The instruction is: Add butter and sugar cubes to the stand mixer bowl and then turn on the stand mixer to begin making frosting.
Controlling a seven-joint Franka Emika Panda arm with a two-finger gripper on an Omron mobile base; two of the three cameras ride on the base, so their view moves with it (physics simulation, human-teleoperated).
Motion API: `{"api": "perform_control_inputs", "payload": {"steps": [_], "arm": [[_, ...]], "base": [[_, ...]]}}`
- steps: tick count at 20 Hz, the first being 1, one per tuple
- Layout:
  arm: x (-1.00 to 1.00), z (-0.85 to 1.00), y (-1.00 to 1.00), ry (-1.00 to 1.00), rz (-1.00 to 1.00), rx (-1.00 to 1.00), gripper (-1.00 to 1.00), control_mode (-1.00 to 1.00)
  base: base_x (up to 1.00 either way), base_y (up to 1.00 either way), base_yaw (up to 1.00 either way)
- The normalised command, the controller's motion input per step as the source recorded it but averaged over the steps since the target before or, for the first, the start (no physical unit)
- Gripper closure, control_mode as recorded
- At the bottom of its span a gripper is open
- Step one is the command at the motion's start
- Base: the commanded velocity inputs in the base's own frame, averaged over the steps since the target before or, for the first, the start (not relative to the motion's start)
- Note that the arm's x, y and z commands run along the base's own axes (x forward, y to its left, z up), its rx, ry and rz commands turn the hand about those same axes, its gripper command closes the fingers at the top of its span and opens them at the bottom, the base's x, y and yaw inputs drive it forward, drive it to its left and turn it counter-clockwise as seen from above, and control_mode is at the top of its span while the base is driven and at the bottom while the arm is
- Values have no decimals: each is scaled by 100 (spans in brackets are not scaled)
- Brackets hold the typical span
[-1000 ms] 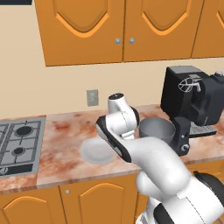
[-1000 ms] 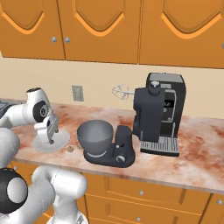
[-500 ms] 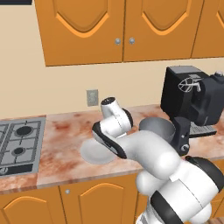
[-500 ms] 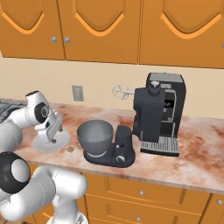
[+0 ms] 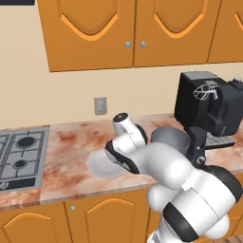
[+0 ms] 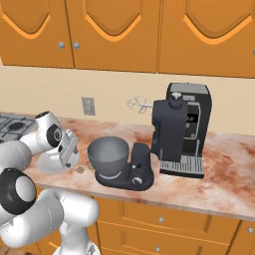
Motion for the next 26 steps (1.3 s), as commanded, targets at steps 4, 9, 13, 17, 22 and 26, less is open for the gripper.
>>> {"api": "perform_control_inputs", "payload": {"steps": [4,9,13,17,22,26], "arm": [[0,-27,-1,-3,0,0,-100,-100],[0,-15,-3,-6,0,0,-100,-100],[0,0,-7,-3,0,0,-100,-100],[0,-6,-6,-1,0,0,-100,-100],[0,-8,-5,1,-1,0,-100,-100],[0,-8,-1,4,-2,0,-100,-100]], "base": [[0,0,0],[0,0,0],[0,0,0],[0,0,0],[0,0,0],[0,0,0]]}}
